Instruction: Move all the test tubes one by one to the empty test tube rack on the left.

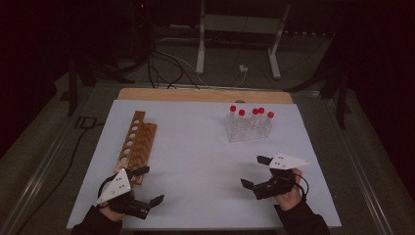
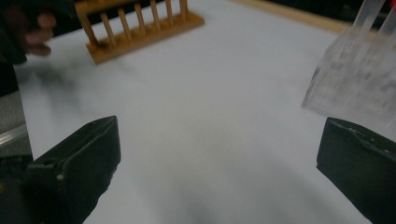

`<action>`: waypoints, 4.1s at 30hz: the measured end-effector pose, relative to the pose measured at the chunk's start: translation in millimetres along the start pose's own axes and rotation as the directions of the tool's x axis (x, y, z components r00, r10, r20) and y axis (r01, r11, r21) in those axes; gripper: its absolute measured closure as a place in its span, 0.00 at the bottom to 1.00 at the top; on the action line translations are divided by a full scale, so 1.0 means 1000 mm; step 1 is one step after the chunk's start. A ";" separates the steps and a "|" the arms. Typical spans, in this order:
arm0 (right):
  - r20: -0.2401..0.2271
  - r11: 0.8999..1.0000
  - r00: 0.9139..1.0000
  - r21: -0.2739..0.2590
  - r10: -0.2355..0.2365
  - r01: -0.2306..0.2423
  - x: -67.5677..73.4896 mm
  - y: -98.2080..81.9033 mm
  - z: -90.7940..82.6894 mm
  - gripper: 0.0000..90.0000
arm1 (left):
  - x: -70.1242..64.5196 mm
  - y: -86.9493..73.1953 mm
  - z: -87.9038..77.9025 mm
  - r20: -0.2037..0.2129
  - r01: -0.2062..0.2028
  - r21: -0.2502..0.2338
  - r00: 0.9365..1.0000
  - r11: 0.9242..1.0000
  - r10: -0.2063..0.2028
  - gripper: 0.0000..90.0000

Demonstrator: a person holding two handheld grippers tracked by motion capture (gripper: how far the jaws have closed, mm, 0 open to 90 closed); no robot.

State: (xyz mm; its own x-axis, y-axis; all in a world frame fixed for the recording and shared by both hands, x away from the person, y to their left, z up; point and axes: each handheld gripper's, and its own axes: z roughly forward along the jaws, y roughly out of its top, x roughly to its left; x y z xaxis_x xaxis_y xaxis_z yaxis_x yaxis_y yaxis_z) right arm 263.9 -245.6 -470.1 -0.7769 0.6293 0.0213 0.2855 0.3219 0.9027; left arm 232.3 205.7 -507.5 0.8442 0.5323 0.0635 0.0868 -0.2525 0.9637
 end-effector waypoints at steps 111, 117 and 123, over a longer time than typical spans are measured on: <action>0.360 0.978 0.910 -0.030 0.203 -0.206 -0.177 0.020 0.053 0.83 | -0.001 -0.001 0.004 0.015 -0.007 0.013 1.000 1.000 0.007 0.00; 0.353 0.976 0.910 -0.061 0.217 -0.209 -0.177 0.024 0.047 0.83 | -0.002 0.000 0.004 0.013 0.001 0.016 1.000 1.000 -0.002 0.00; 0.342 0.976 0.914 -0.082 0.218 -0.202 -0.177 0.035 0.035 0.83 | -0.003 0.000 0.005 0.010 -0.006 0.021 1.000 1.000 0.006 0.00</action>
State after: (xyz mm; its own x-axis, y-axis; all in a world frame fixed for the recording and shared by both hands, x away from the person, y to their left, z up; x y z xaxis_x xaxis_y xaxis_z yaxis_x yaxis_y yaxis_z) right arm 430.9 -320.8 -457.7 -0.4556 0.8875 0.0694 0.3895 0.1287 0.9120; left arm 232.8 200.2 -508.8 0.8499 0.5228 0.0662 0.0929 -0.2724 0.9577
